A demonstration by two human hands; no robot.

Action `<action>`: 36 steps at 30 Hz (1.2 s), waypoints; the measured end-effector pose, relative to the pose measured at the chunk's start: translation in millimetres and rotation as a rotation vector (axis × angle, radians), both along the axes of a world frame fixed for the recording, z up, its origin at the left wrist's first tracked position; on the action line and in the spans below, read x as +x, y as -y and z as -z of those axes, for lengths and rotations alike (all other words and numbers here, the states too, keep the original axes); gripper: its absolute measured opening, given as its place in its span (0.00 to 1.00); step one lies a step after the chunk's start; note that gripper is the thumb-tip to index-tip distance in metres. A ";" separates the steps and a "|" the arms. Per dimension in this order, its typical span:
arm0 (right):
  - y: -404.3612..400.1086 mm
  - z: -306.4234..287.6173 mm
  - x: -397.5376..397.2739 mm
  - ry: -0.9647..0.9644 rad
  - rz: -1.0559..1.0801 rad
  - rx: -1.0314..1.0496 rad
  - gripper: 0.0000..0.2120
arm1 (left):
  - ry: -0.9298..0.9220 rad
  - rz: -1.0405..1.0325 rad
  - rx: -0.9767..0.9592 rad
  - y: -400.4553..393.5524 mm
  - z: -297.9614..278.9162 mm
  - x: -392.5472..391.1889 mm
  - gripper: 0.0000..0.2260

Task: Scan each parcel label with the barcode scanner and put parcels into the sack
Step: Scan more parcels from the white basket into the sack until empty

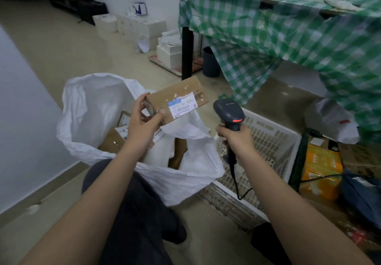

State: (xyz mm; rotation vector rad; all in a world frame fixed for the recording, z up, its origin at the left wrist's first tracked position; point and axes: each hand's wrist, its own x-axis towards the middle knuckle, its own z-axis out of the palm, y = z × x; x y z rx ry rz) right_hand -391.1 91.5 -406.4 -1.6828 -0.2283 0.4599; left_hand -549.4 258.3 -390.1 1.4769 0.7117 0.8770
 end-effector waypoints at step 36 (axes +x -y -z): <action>-195.8 -10.6 14.8 0.322 -0.172 -0.132 0.13 | -1.154 -0.602 0.264 -202.2 99.9 -90.2 0.41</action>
